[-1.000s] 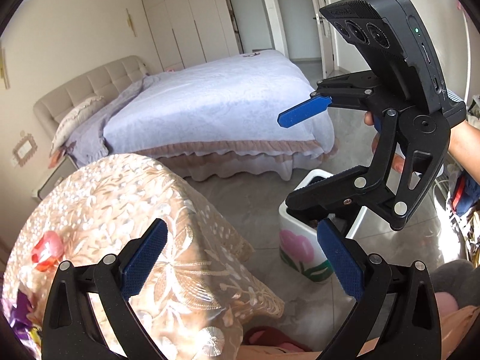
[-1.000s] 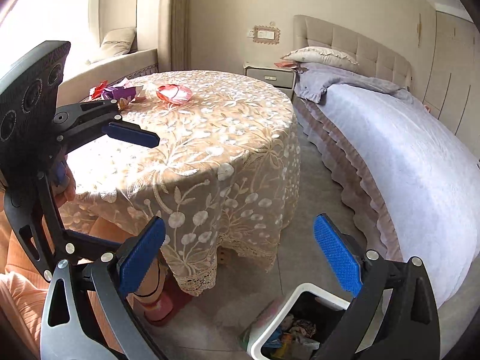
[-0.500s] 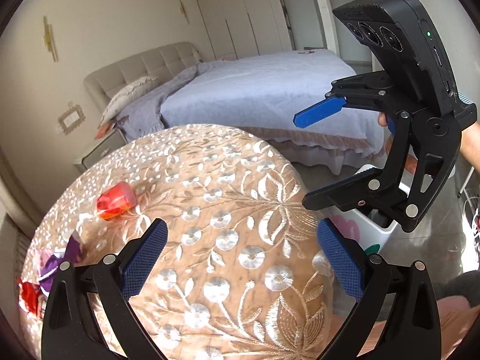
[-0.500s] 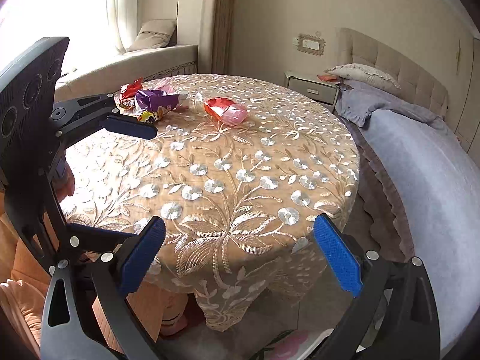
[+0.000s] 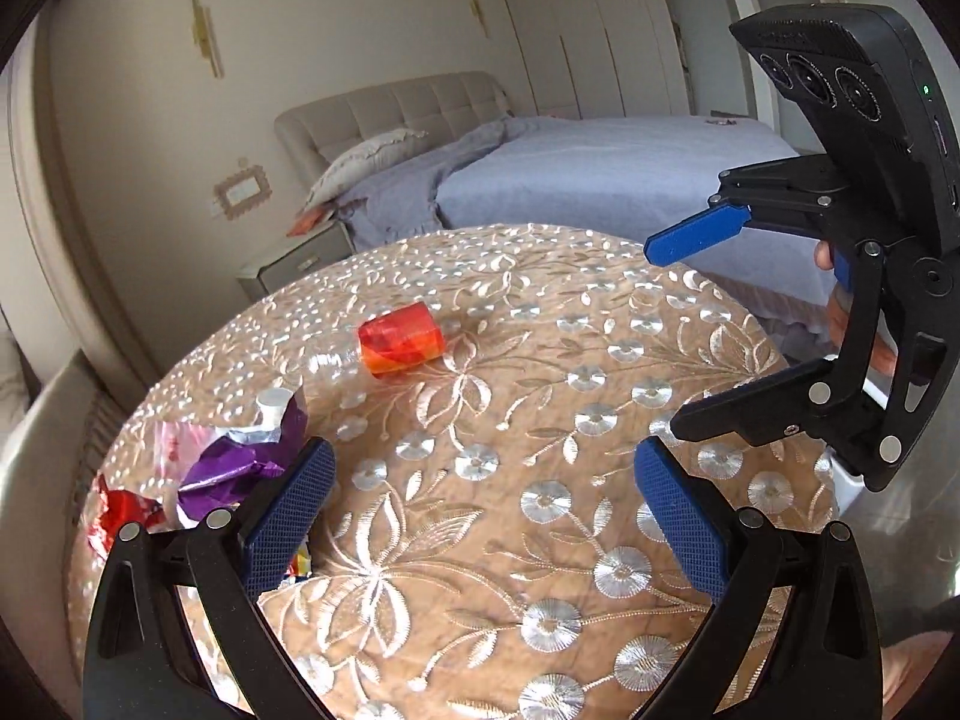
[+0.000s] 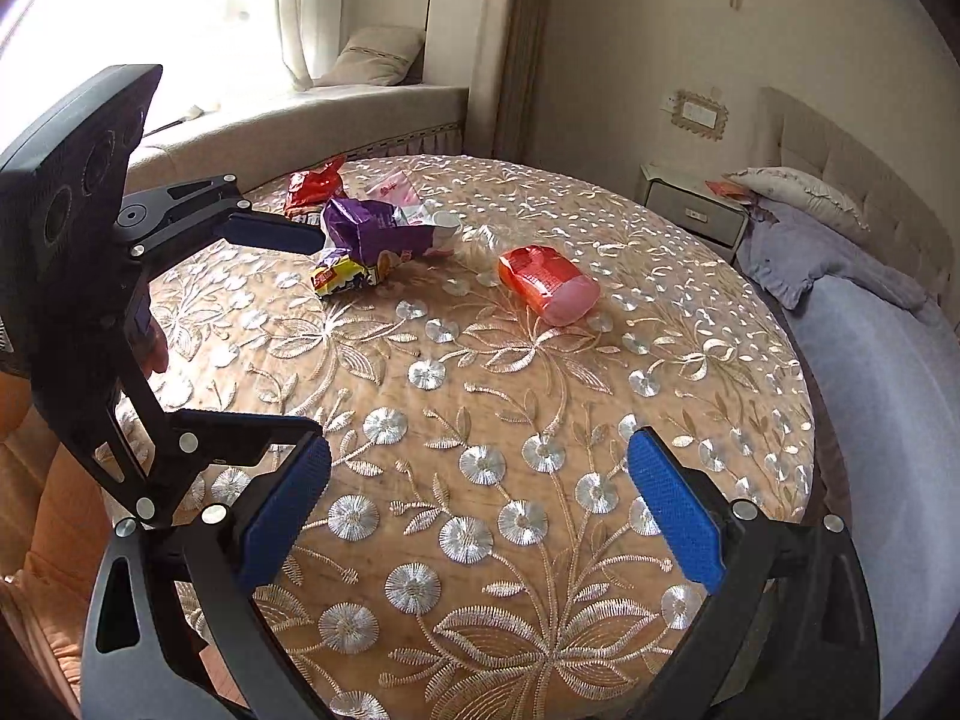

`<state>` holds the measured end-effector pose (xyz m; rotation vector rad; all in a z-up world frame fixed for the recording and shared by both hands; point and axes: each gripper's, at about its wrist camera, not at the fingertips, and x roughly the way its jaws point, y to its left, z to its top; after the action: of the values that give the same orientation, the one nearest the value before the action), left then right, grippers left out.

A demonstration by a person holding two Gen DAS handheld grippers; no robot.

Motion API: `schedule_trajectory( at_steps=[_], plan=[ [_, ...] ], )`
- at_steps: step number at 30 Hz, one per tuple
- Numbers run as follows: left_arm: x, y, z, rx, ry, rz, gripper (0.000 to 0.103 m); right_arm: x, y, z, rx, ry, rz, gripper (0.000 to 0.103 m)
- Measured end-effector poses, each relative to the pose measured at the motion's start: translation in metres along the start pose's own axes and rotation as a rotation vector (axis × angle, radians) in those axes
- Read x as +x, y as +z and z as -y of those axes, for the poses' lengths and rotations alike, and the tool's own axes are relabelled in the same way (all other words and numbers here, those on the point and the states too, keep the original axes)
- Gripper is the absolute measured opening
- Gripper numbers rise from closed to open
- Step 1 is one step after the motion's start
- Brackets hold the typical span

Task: Collect trash
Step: 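Move both tools back over the table toward the remaining trash, then grasp the purple chip bag with the left tool while the right tool grasps the red translucent cup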

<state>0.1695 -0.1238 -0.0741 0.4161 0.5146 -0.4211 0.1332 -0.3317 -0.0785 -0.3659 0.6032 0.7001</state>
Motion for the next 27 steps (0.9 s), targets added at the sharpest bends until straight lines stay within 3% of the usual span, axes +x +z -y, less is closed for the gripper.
schedule_trajectory(
  at_steps=[12, 19, 27],
  plan=[
    [0.017, -0.009, -0.069, -0.081, 0.164, -0.024, 0.098, 0.06, 0.035, 0.014, -0.03, 0.024, -0.031, 0.098],
    [0.035, -0.016, -0.111, -0.156, 0.18, -0.067, 0.098, 0.098, 0.056, 0.038, -0.047, 0.005, -0.053, 0.098],
    [0.062, -0.018, -0.135, -0.163, 0.134, -0.155, 0.098, 0.146, 0.082, 0.067, -0.076, 0.05, -0.129, 0.098]
  ],
)
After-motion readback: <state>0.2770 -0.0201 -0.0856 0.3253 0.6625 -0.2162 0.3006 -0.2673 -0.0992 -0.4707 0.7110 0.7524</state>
